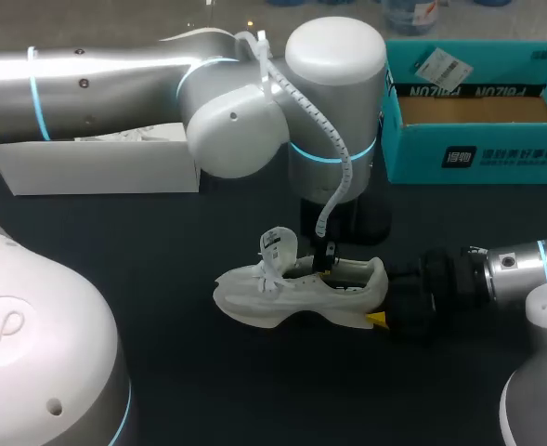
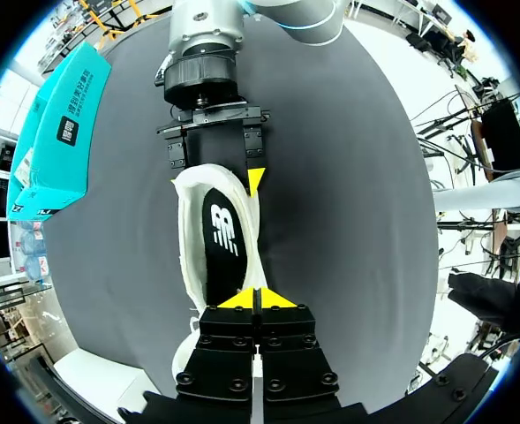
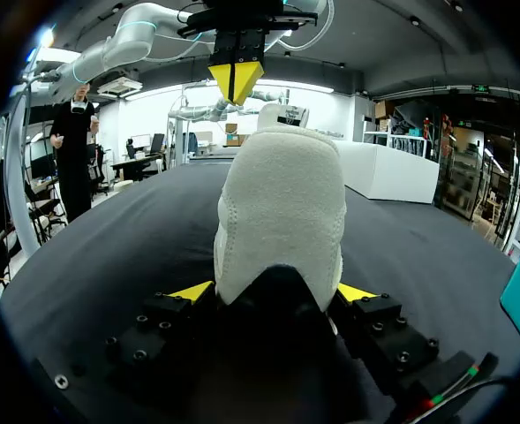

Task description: Take the shoe out of the shoebox, open the shoe tongue, remove and reinsert the insole, then place the shoe into the shoebox

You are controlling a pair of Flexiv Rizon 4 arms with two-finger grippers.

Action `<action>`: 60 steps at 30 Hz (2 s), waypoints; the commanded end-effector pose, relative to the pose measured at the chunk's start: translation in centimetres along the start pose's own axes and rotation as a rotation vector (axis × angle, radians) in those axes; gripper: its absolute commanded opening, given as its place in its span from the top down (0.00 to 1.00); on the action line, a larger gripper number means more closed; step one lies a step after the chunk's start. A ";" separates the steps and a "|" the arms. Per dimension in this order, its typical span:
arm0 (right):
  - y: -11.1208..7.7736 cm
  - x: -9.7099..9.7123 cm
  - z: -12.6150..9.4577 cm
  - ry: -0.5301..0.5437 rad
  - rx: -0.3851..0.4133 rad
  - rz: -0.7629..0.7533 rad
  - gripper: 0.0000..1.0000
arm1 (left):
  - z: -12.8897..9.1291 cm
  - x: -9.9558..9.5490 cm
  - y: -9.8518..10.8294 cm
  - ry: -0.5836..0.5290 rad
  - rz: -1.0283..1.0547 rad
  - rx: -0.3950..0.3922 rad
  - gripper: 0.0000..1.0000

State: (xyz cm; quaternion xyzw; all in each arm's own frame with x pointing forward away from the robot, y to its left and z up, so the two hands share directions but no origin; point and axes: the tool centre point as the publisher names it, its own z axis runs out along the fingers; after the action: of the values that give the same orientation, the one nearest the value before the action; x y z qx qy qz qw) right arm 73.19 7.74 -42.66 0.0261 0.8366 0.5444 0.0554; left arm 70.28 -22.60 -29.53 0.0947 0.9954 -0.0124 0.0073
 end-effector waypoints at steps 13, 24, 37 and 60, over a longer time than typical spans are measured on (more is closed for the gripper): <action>-0.5 0.2 0.7 0.000 0.005 0.001 1.00 | 3.2 -2.5 -1.1 0.017 -0.051 -0.048 1.00; -0.5 0.2 0.7 0.000 0.005 0.001 1.00 | 6.5 -1.6 -0.1 0.051 -0.056 -0.086 1.00; -0.5 0.2 0.7 0.000 0.005 0.001 1.00 | 8.0 -0.3 0.7 0.077 0.001 -0.088 1.00; -0.5 0.2 0.7 0.000 0.005 0.001 1.00 | 8.7 -1.2 0.5 0.057 0.050 -0.087 0.65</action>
State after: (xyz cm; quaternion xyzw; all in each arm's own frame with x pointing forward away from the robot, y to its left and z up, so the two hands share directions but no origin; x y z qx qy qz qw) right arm 73.17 7.76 -42.67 0.0256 0.8366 0.5444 0.0555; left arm 71.60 -22.47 -37.67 0.1187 0.9922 0.0342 -0.0154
